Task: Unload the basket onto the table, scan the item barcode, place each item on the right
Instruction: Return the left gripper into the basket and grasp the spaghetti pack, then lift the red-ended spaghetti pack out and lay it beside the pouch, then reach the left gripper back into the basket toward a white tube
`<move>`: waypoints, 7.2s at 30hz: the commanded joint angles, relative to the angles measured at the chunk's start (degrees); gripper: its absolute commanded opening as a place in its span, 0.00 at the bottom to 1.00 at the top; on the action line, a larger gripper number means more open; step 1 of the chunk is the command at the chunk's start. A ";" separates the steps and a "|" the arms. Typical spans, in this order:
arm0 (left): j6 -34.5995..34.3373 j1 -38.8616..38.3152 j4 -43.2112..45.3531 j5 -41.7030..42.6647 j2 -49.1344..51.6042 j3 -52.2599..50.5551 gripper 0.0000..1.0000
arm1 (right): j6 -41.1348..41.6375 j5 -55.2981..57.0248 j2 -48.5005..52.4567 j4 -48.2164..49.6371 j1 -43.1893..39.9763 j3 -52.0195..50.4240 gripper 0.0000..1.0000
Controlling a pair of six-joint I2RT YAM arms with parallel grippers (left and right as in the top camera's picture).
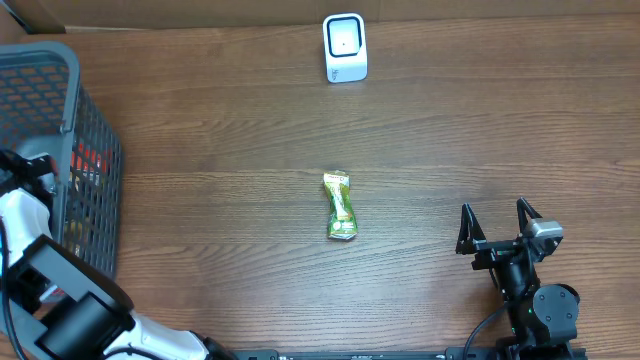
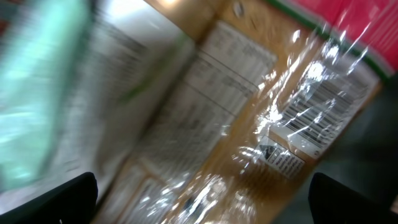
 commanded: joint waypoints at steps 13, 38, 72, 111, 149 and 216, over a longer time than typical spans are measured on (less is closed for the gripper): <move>2.71 -0.39 0.85 2.95 10.91 -0.39 0.86 | -0.26 0.04 -0.57 0.37 -0.15 -0.61 1.00; -6.99 -1.70 -12.02 0.42 4.59 25.68 0.04 | -0.26 0.04 -0.57 0.37 -0.15 -0.61 1.00; -34.60 -33.53 -43.25 20.90 -27.98 37.46 0.04 | -0.26 0.04 -0.57 0.37 -0.15 -0.61 1.00; -41.77 -57.61 -26.03 11.26 -9.92 23.98 1.00 | -0.26 0.04 -0.57 0.37 -0.15 -0.61 1.00; -40.00 -7.34 -36.83 -3.69 -14.12 31.67 1.00 | -0.26 0.04 -0.57 0.37 -0.15 -0.61 1.00; -11.67 -4.92 -24.22 -12.74 29.18 30.23 0.80 | -0.26 0.04 -0.57 0.37 -0.15 -0.61 1.00</move>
